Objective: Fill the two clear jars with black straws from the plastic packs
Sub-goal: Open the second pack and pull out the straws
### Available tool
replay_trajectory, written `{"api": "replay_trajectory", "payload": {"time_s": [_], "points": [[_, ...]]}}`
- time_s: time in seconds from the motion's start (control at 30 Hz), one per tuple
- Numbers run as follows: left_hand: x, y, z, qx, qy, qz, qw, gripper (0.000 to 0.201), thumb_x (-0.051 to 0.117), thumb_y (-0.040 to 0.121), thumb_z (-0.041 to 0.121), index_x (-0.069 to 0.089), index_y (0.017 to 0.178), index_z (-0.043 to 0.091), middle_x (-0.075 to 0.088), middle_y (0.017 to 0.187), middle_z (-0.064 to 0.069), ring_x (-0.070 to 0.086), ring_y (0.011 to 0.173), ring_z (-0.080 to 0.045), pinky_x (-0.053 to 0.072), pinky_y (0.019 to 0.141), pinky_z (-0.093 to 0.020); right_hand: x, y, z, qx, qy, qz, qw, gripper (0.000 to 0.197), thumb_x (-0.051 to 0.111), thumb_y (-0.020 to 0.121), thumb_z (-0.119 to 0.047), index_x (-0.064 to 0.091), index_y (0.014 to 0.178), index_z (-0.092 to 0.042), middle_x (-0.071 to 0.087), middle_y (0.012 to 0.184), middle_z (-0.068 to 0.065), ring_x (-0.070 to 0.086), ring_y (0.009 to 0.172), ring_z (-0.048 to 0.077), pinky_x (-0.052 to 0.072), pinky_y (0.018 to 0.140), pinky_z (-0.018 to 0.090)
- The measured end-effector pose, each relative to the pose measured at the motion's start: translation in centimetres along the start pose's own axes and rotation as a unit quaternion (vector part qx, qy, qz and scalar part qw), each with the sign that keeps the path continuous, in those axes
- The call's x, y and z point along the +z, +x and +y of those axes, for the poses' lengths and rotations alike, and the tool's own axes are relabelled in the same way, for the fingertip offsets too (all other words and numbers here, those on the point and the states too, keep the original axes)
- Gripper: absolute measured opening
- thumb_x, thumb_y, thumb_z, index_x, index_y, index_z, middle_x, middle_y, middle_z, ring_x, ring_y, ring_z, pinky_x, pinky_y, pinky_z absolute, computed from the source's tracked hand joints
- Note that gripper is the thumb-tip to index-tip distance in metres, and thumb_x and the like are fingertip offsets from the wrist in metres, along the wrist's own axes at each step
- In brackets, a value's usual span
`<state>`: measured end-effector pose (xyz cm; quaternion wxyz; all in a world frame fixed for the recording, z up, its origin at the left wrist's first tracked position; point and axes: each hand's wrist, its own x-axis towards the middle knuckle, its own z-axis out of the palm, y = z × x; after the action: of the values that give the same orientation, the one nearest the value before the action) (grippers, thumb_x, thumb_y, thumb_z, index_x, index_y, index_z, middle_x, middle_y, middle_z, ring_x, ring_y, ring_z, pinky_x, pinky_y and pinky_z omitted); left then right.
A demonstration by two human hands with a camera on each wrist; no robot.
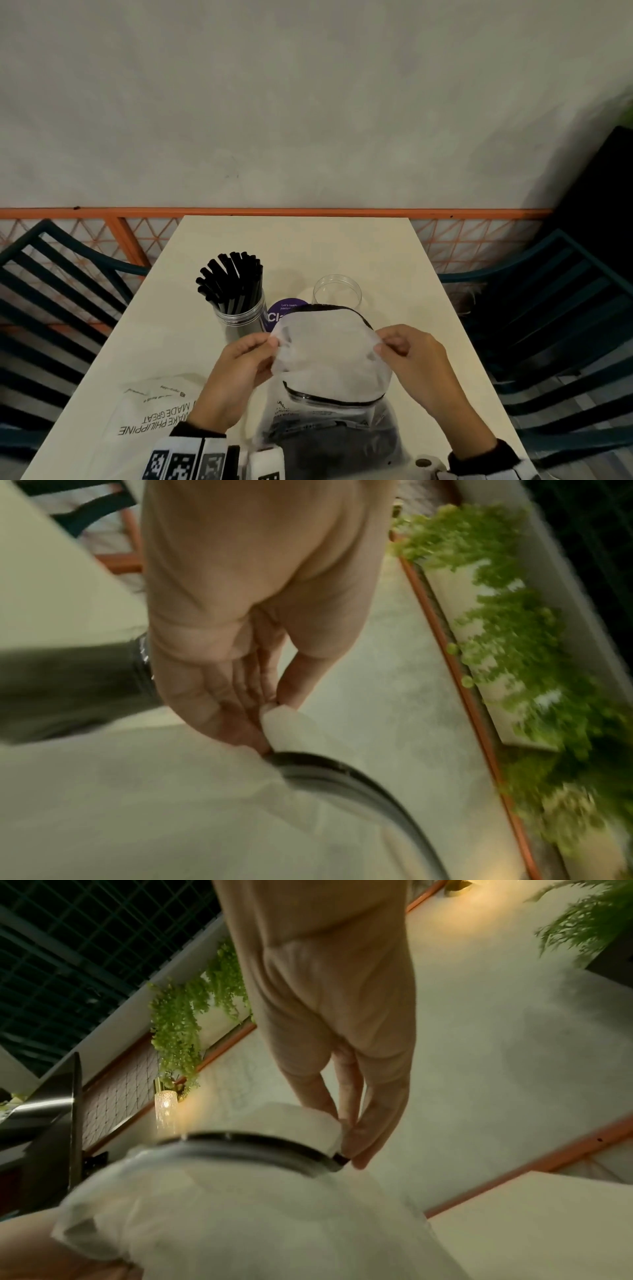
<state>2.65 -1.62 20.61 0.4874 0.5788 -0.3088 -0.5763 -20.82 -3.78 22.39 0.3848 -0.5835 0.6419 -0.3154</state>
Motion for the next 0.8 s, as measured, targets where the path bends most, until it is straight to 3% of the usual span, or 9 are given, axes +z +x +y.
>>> {"api": "replay_trajectory", "payload": {"time_s": [0.1,0.23,0.3,0.37,0.43,0.5,0.6,0.7,0.8], "points": [[0.0,-0.2,0.0,-0.061,-0.132,-0.074,0.987,0.013,0.055,0.079,0.009,0.063,0.087,0.004,0.067,0.080,-0.012,0.066,0.068,-0.019,0.057,0.060,-0.026,0.6,0.5,0.6,0.101,0.132,-0.064,0.984,0.013,0.052,0.087,-0.004,0.061,0.080,-0.009,0.069,0.084,0.014,0.061,0.073,0.028,0.049,0.064,0.032],[-0.7,-0.1,0.1,-0.138,-0.243,-0.098,0.955,0.037,0.062,0.069,0.004,0.060,0.106,-0.003,0.073,0.088,-0.017,0.071,0.073,-0.026,0.059,0.060,-0.034,-0.8,1.3,0.8,0.262,0.423,-0.129,0.858,0.026,0.036,0.093,0.003,0.049,0.075,-0.011,0.058,0.064,0.012,0.052,0.047,0.020,0.052,0.049,0.026],[-1.3,0.1,-0.1,-0.152,-0.273,-0.090,0.946,0.064,0.086,0.037,-0.003,0.061,0.096,0.000,0.072,0.083,-0.018,0.070,0.066,-0.027,0.058,0.054,-0.032,-1.8,1.9,1.3,0.298,0.497,-0.134,0.804,0.026,0.035,0.093,-0.001,0.047,0.073,-0.012,0.061,0.057,0.010,0.053,0.038,0.017,0.052,0.052,0.027],[-1.5,0.2,-0.1,-0.149,-0.318,-0.080,0.933,0.080,0.087,0.008,-0.009,0.058,0.082,0.001,0.071,0.072,-0.020,0.069,0.056,-0.027,0.057,0.047,-0.032,-2.2,2.2,1.7,0.297,0.516,-0.152,0.789,0.019,0.046,0.084,0.001,0.048,0.070,-0.012,0.067,0.061,0.010,0.061,0.047,0.021,0.054,0.055,0.030],[-1.2,0.2,-0.1,-0.149,-0.336,-0.069,0.927,0.070,0.086,0.014,-0.011,0.059,0.076,0.002,0.071,0.070,-0.020,0.069,0.054,-0.028,0.058,0.047,-0.034,-2.1,2.1,1.9,0.266,0.541,-0.156,0.783,0.026,0.070,0.058,0.006,0.051,0.066,-0.011,0.069,0.066,0.011,0.062,0.067,0.027,0.057,0.057,0.036],[-0.7,0.1,-0.1,-0.152,-0.325,-0.063,0.931,0.031,0.073,0.051,-0.006,0.059,0.076,0.004,0.073,0.073,-0.019,0.071,0.059,-0.028,0.058,0.052,-0.037,-2.0,1.9,2.0,0.257,0.564,-0.149,0.771,0.035,0.077,0.046,0.010,0.052,0.059,-0.010,0.069,0.066,0.012,0.061,0.073,0.028,0.057,0.058,0.038],[-0.5,0.0,0.2,-0.106,-0.286,-0.058,0.951,0.020,0.048,0.083,0.012,0.065,0.074,0.010,0.074,0.079,-0.011,0.071,0.065,-0.020,0.058,0.060,-0.032,-2.2,2.0,2.2,0.218,0.541,-0.117,0.804,0.025,0.045,0.084,0.005,0.046,0.067,-0.014,0.063,0.073,0.010,0.060,0.068,0.023,0.053,0.057,0.036],[-0.5,-0.5,0.5,-0.016,-0.185,-0.076,0.980,0.031,0.067,0.074,0.036,0.060,0.094,0.014,0.068,0.095,-0.005,0.064,0.084,-0.018,0.050,0.075,-0.032,-2.3,1.6,1.9,0.120,0.423,-0.062,0.896,0.025,0.037,0.097,-0.007,0.046,0.075,-0.015,0.054,0.080,0.005,0.051,0.073,0.018,0.040,0.064,0.032],[0.4,-0.9,0.5,0.051,-0.063,-0.038,0.996,0.033,0.069,0.077,0.004,0.054,0.102,0.018,0.064,0.101,-0.004,0.061,0.088,-0.017,0.049,0.075,-0.028,-1.8,1.0,1.3,0.052,0.276,-0.039,0.959,0.012,0.043,0.096,-0.020,0.051,0.089,-0.013,0.057,0.089,0.002,0.054,0.082,0.017,0.045,0.073,0.031]]}}
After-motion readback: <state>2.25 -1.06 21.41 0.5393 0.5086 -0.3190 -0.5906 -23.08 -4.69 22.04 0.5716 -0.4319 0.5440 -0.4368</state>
